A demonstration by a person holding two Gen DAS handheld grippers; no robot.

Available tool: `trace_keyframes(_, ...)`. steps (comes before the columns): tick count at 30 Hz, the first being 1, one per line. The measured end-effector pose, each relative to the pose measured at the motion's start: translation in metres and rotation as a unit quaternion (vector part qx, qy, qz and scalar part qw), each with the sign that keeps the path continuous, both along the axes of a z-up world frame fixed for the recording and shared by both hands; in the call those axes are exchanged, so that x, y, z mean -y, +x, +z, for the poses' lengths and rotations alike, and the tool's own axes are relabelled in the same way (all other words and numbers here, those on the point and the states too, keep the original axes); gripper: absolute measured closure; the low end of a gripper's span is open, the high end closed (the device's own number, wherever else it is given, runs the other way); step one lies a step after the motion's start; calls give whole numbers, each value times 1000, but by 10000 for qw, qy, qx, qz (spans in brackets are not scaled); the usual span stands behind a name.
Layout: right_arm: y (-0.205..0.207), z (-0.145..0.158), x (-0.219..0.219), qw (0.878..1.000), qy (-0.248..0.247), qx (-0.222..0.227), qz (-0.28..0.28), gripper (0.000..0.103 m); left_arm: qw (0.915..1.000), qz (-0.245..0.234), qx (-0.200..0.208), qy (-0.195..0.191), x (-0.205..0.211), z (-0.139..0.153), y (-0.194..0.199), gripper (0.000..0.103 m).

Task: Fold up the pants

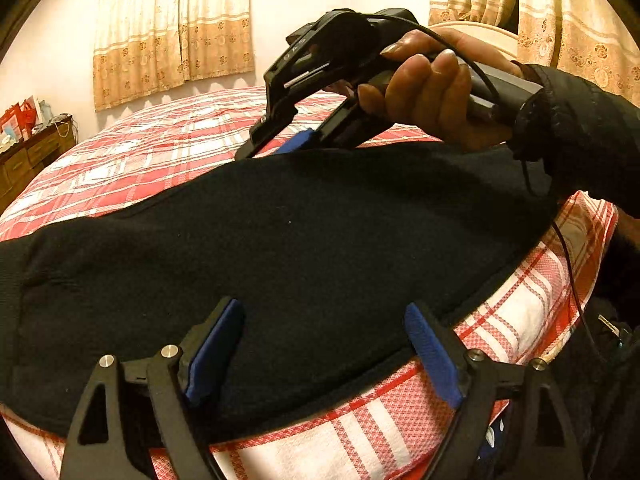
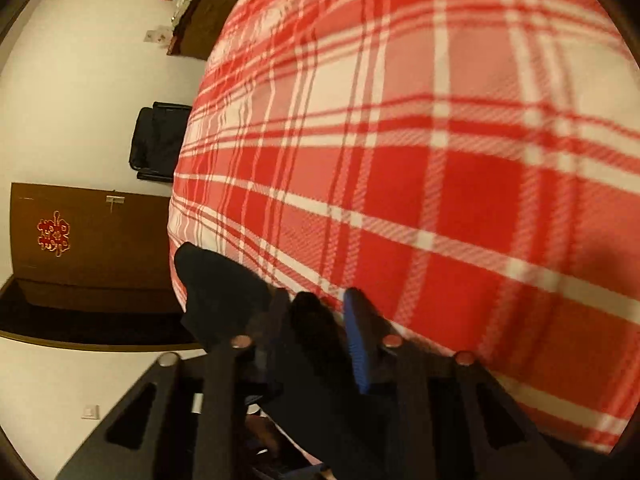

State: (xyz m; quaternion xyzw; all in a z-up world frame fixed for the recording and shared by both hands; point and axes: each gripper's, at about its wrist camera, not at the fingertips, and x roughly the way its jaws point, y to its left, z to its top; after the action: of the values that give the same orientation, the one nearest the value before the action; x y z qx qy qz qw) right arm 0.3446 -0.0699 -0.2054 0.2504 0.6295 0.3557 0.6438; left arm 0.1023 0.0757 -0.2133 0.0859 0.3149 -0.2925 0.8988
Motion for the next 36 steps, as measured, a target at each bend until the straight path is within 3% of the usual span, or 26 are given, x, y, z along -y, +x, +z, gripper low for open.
trace_keyframes(3, -3, 1, -5, 9999, -27, 56, 160, 93, 10000, -24, 31, 2, 0, 0, -3, 18)
trace_keyframes(6, -15, 16, -10, 9977, -340, 556, 169, 96, 9999, -60, 97, -28, -1, 1, -6, 17)
trace_keyframes(11, -23, 57, -6, 9890, -454, 1404, -43, 99, 9998, -88, 178, 6, 1, 1, -10, 16)
trace_keyframes(15, -12, 35, -13, 9879, -826, 1308, -93, 99, 9995, -77, 284, 150, 6, 2, -13, 15)
trace_keyframes(19, -3, 11, -5, 9904, -775, 1122, -224, 99, 9992, -125, 330, 209, 5, 7, -17, 15)
trace_keyframes(23, -7, 22, 11, 9878, -726, 1337, -339, 93, 9974, -108, 601, 380, -9, 21, -21, 15)
trace_keyframes(25, -18, 37, 24, 9828, -786, 1642, -323, 83, 9960, 69, 763, 466, -24, 28, -21, 15)
trace_keyframes(27, -35, 53, 29, 9757, -958, 1956, -228, 63, 9940, 395, 865, 549, -44, 35, -13, 15)
trace_keyframes(31, -91, 70, 27, 9562, -1280, 2629, 120, 62, 9838, 1466, 905, 499, -99, 46, 11, 15)
trace_keyframes(36, -155, 57, 9, 9438, -1349, 2935, 698, 62, 9749, 2120, 594, 345, -140, 37, 29, 15)
